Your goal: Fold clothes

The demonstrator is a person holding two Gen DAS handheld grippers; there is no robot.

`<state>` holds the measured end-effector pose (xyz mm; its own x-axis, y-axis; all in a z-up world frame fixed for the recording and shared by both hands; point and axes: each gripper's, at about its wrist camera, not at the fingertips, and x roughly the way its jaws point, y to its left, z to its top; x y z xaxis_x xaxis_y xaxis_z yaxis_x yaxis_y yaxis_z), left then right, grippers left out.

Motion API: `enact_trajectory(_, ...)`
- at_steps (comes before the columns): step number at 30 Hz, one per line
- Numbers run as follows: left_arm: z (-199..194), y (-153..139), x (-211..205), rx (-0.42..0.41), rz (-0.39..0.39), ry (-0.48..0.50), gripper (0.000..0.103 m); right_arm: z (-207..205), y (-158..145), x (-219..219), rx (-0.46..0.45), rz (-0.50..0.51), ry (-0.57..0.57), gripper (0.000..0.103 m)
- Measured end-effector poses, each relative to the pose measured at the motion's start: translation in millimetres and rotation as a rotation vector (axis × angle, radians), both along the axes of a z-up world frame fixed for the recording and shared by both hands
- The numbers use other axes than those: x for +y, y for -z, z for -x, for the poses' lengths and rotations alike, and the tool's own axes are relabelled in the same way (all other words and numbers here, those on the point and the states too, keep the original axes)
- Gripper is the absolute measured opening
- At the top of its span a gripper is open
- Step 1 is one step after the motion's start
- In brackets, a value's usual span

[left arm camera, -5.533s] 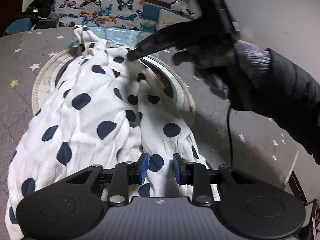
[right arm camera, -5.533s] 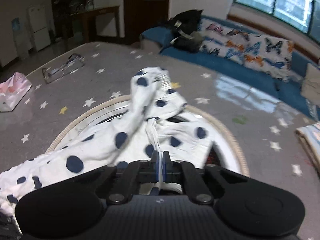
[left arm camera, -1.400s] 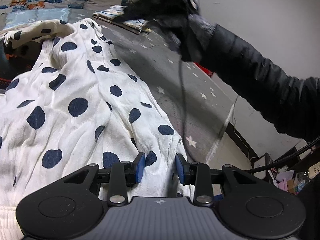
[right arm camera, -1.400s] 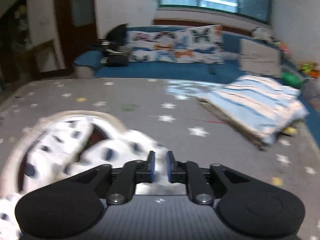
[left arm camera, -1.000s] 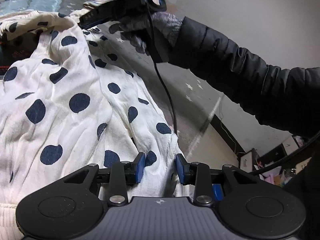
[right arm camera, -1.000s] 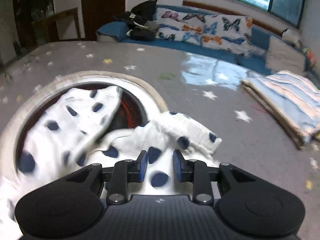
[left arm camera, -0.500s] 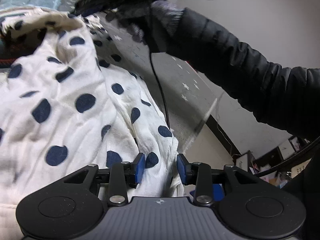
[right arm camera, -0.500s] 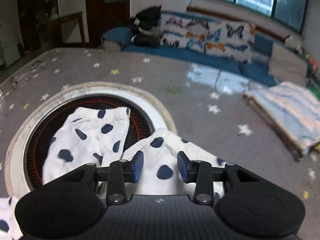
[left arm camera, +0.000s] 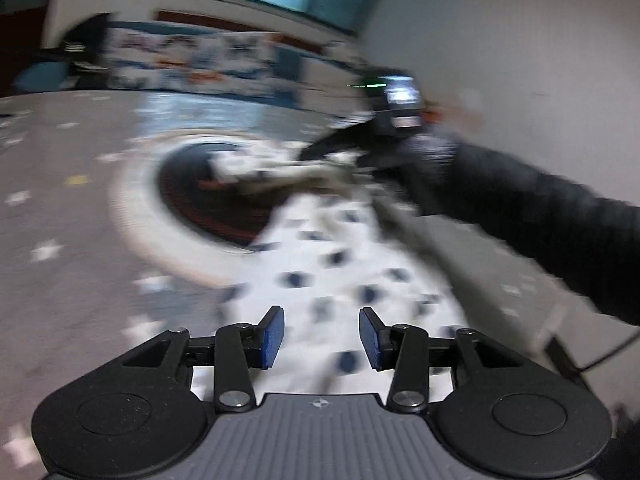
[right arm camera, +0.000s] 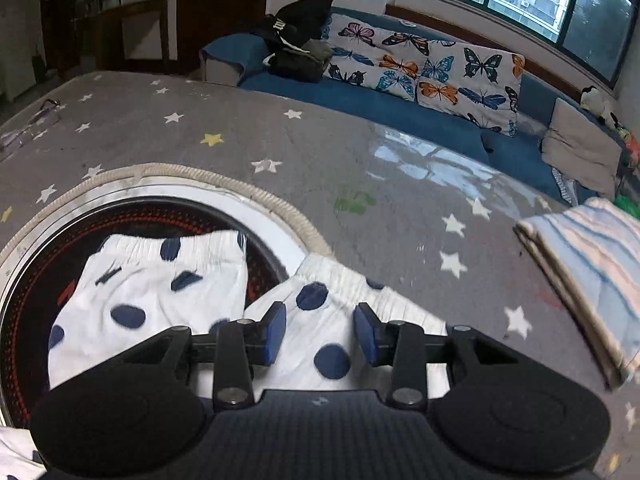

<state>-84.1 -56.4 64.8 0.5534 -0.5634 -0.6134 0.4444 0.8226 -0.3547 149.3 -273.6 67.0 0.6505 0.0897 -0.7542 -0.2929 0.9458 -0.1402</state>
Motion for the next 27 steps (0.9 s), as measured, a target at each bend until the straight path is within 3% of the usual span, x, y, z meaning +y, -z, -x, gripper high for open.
enact_trajectory(5,10.3,13.9,22.4,0.063,-0.024,-0.077,0.047,22.4,-33.3,19.9,-0.018,-0.037,-0.118,0.038)
enact_trajectory(9,15.0,22.2,23.8,0.087,-0.031,-0.070,0.045,43.7,-37.7,57.3,0.029,-0.046,-0.269,0.036)
enact_trajectory(12,13.0,24.2,21.6,0.085,-0.025,-0.068,0.043,49.6,-23.3,89.1,0.072,-0.017,-0.343,0.034)
enact_trajectory(17,8.8,26.9,22.0,0.078,-0.024,-0.061,0.031,44.7,2.6,117.5,0.114,0.035,-0.339,0.032)
enact_trajectory(22,5.7,28.6,23.3,0.070,-0.012,-0.056,0.031,38.3,3.7,122.7,0.112,0.047,-0.312,0.010)
enact_trajectory(27,3.8,31.0,24.5,0.062,0.005,-0.041,0.031,30.0,-8.1,127.8,0.082,0.045,-0.295,0.006)
